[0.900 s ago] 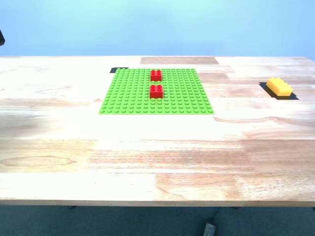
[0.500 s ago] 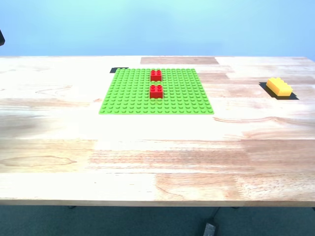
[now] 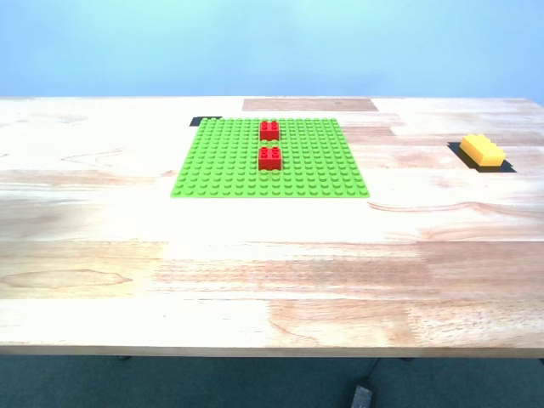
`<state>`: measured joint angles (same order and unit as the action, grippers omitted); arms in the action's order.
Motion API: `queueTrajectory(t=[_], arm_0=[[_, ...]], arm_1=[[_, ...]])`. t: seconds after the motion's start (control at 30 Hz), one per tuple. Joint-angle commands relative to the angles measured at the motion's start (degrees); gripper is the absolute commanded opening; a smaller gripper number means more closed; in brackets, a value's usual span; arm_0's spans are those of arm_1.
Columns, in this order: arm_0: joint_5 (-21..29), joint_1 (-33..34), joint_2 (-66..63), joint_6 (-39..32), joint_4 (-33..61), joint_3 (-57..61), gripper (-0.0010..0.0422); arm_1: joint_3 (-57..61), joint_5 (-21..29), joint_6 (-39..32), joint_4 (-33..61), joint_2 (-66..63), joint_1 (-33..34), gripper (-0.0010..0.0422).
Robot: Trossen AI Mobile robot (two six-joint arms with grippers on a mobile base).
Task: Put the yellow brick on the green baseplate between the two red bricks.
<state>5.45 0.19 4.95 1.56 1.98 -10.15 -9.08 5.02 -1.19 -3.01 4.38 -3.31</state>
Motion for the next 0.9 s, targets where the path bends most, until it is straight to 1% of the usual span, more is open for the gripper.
queueTrajectory(t=[0.03,0.13,0.3,0.37,0.43,0.5,0.6,0.7,0.77,0.83,0.9], arm_0=[[4.2,0.0,4.0,-0.1,3.4,-6.7,0.0],[9.4,0.0,9.7,-2.7,9.9,-13.8,0.0],[18.5,0.0,20.2,-10.7,27.2,-26.3,0.0],[20.7,0.0,24.0,-14.2,32.9,-30.3,0.0],[20.5,0.0,27.1,-16.9,37.3,-33.3,0.0],[20.5,0.0,29.3,-19.3,39.7,-35.0,0.0],[20.5,0.0,31.4,-19.8,40.4,-35.9,0.0],[20.5,0.0,32.9,-21.2,41.6,-36.5,0.0],[20.5,0.0,33.3,-21.5,42.1,-36.7,0.0],[20.5,0.0,33.5,-21.5,42.0,-36.6,0.0],[20.5,0.0,33.5,-21.5,42.0,-36.6,0.0]], arm_1=[[-6.1,0.2,-0.1,3.6,5.1,0.0,0.0],[-12.7,0.2,0.0,10.3,11.8,0.0,0.0],[-23.1,-0.3,1.9,21.3,23.8,0.0,0.0],[-27.1,-0.5,1.3,24.9,28.0,0.0,0.0],[-31.1,-0.5,0.5,29.1,31.6,0.0,0.0],[-34.5,-0.5,1.7,32.0,34.8,0.0,0.0],[-39.1,-0.7,4.4,36.6,39.5,0.0,0.0],[-44.5,-2.8,6.4,45.5,45.4,0.0,0.0],[-47.6,-3.1,6.9,50.6,49.7,0.0,0.0],[-49.9,-3.2,6.8,53.5,53.6,0.5,0.0005],[-51.8,-3.8,6.9,55.3,56.8,0.8,0.002]])
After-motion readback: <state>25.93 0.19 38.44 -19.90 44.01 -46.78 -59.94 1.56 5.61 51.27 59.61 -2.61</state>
